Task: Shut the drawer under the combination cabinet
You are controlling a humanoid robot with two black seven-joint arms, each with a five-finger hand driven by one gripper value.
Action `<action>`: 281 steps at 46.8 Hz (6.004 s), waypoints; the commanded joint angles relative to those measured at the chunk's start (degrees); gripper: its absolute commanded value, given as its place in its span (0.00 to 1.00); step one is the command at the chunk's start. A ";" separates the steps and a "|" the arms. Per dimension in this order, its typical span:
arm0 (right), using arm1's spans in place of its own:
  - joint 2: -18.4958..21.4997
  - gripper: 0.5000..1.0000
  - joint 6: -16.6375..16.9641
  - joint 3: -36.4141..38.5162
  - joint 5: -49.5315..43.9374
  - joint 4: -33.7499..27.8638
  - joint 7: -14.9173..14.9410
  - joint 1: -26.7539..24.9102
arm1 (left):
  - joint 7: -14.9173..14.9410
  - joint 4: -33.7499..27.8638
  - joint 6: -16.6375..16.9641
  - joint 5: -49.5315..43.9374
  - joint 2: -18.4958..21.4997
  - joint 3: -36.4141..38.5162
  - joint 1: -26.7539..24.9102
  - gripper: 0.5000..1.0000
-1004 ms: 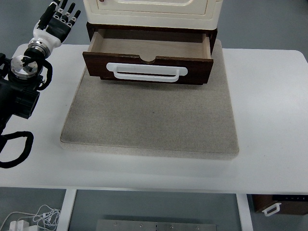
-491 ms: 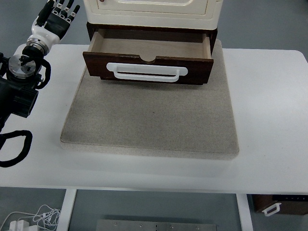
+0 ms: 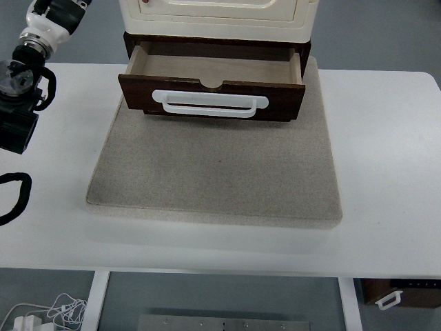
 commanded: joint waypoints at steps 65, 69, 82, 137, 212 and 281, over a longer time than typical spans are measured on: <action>0.00 0.90 0.00 0.00 0.00 0.00 -0.01 -0.01 | 0.09 -54.04 8.61 23.43 13.60 21.56 -18.95 0.97; 0.00 0.90 0.00 0.00 0.00 0.00 -0.01 -0.01 | 0.17 -56.76 10.28 24.75 11.49 23.93 -19.57 0.97; 0.00 0.90 0.00 0.00 0.00 0.00 -0.01 -0.01 | 0.70 -60.37 10.37 33.27 4.72 31.05 -19.39 0.97; 0.00 0.90 0.00 0.00 -0.08 0.00 -0.01 -0.01 | 25.04 -67.58 -8.61 42.59 8.40 55.58 -18.69 0.99; 0.00 0.90 0.00 0.00 0.00 0.00 -0.01 -0.01 | 33.50 -52.55 -8.26 42.24 7.26 54.79 -18.95 0.99; 0.00 0.90 0.00 0.00 0.00 0.00 -0.01 -0.01 | 32.96 -42.97 -6.32 45.84 6.38 54.53 -18.69 0.98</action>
